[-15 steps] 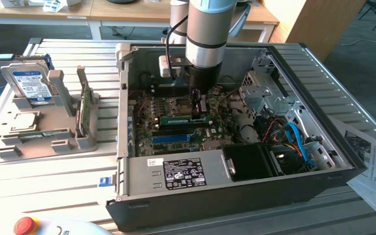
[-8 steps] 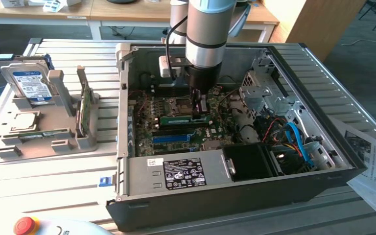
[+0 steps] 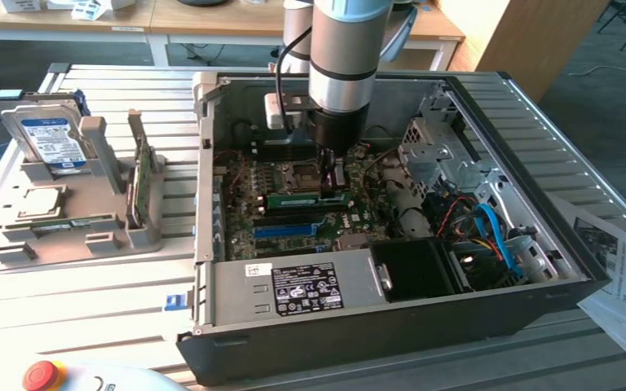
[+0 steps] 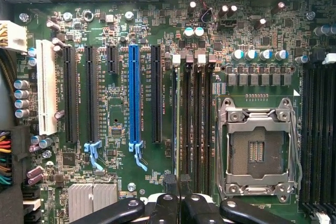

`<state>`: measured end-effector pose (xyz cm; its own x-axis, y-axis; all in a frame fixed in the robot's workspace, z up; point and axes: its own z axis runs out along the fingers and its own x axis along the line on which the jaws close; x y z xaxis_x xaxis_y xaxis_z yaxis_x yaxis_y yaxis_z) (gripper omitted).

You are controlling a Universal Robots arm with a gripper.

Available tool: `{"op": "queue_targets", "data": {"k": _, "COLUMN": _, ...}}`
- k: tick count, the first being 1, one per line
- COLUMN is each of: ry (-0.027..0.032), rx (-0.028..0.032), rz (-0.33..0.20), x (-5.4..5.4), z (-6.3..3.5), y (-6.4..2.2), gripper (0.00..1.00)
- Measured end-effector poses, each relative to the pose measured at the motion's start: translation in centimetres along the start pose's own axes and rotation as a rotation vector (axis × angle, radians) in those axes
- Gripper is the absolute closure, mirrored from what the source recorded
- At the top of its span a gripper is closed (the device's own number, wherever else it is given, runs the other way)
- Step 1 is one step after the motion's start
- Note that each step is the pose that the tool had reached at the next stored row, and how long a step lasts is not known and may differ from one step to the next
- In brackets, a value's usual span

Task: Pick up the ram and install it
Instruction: 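Insert the ram into the slot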

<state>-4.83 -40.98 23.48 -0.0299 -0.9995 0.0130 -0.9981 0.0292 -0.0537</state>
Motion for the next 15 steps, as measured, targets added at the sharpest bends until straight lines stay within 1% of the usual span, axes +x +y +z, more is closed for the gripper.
{"op": "queue_targets", "data": {"k": 15, "ry": -0.0009, "rx": 0.0005, "rz": -0.015, "x": 0.0, "z": 0.0, "y": 0.0, "gripper": 0.89}}
